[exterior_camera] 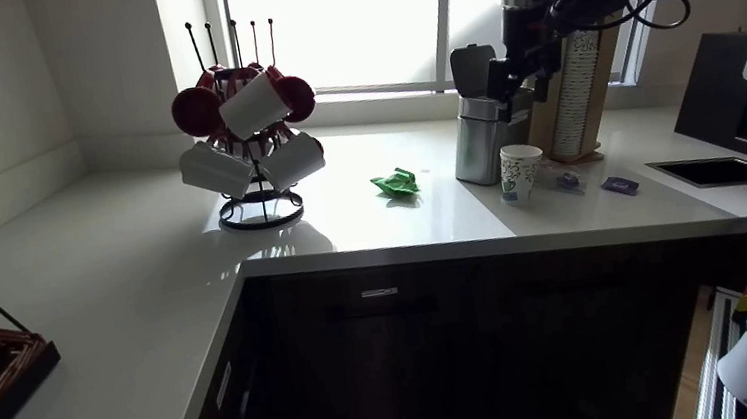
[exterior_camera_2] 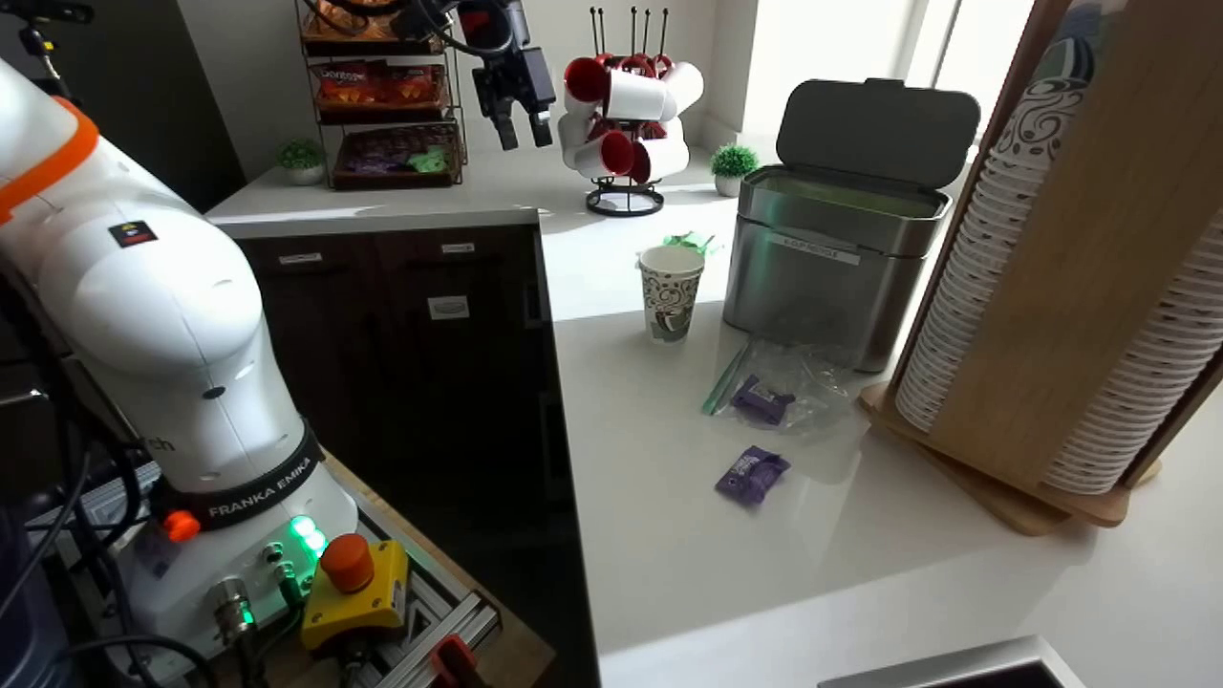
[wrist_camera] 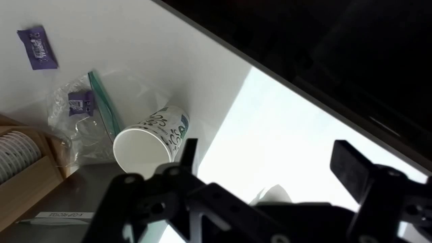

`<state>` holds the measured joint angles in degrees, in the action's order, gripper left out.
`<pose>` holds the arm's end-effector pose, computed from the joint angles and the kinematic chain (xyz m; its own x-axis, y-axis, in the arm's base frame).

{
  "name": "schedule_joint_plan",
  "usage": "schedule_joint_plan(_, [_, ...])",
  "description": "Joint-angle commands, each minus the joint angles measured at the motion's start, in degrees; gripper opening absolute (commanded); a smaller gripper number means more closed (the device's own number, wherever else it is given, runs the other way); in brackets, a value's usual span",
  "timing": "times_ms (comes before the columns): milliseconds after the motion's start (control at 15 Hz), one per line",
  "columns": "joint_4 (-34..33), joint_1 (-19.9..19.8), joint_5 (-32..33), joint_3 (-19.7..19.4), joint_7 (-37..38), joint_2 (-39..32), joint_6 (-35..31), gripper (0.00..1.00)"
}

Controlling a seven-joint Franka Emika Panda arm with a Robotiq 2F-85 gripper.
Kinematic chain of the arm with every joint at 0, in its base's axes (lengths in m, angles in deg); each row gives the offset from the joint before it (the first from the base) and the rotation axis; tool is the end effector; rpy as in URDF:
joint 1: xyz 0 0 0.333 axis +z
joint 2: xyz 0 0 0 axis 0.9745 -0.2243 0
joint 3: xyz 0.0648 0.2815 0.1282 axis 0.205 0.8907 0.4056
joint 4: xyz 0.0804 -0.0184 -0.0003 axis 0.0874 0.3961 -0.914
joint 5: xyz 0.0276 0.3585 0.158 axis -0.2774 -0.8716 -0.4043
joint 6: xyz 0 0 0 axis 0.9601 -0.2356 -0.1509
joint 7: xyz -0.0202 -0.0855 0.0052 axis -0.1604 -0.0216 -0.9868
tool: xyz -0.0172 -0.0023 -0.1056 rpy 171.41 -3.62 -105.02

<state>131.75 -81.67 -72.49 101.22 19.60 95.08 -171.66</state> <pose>0.4018 0.0423 0.5102 0.9723 -0.2048 0.1127 -0.2264 -0.9448 0.2368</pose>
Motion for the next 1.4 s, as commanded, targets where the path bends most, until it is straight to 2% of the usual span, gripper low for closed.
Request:
schedule_joint_plan(0, [-0.15, 1.31, 0.57, -1.10, 0.48, -0.16, 0.26, 1.00])
schedule_joint_plan(400, [-11.14, -2.98, 1.69, -2.40, 11.36, -13.40, 0.37, 1.00])
schedule_joint_plan(733, [-21.01, -1.54, 0.28, -4.70, 20.40, -24.27, -2.88, 1.00])
schedule_joint_plan(1000, [-25.67, 0.56, -1.19, -6.58, 27.94, -30.69, -9.82, 1.00])
schedule_joint_plan(1333, [-26.82, 2.72, -1.42, -9.48, 35.54, -37.12, -22.52, 1.00])
